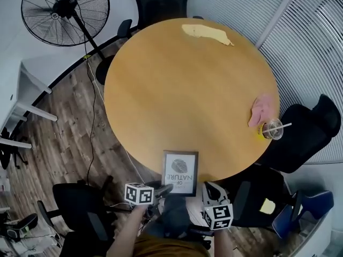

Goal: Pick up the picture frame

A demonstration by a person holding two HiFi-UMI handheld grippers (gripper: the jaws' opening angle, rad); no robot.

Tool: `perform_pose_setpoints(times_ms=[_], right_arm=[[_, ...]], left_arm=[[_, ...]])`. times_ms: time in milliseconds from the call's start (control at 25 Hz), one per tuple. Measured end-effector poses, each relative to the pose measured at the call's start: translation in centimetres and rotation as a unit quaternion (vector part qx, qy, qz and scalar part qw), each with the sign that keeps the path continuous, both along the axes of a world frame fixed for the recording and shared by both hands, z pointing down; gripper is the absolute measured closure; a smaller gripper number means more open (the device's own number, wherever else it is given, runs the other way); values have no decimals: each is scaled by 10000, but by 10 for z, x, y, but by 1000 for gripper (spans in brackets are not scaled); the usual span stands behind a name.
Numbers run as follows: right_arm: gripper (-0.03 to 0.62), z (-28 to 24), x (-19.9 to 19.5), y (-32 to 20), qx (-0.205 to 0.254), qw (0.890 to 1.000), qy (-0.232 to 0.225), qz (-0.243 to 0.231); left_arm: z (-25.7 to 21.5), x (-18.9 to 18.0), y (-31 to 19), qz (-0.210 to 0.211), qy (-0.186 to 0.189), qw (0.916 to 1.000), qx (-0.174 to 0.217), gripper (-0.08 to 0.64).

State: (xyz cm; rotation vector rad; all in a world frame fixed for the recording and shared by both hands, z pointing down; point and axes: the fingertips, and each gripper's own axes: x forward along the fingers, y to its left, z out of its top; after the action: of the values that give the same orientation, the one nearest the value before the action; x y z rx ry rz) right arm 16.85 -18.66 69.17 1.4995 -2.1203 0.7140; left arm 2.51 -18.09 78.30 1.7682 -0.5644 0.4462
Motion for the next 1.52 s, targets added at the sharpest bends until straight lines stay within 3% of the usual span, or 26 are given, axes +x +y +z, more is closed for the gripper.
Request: perform_pose_setpoints(times_ms=[280,680,840,1080,1520], right_arm=[[580,6,6,-12,-37,10000,-29,22],[580,2,6,-9,4,10000,-58,79],[580,-2,4,-5,1,9997,-162,157],[580,-13,4,-4,158,9994,-166,259],[580,-31,6,7,350,9986,-131,361]], left_arm=[[3,7,-1,131,135,9997,-136,393],[-11,10,0,-166,764,9961,-399,448],[-20,12,0,-331,1212,9908,-513,481],[-32,16,1,-478,1606,9834,-696,486],[-60,27,3,-244,2048,9766,-616,502]])
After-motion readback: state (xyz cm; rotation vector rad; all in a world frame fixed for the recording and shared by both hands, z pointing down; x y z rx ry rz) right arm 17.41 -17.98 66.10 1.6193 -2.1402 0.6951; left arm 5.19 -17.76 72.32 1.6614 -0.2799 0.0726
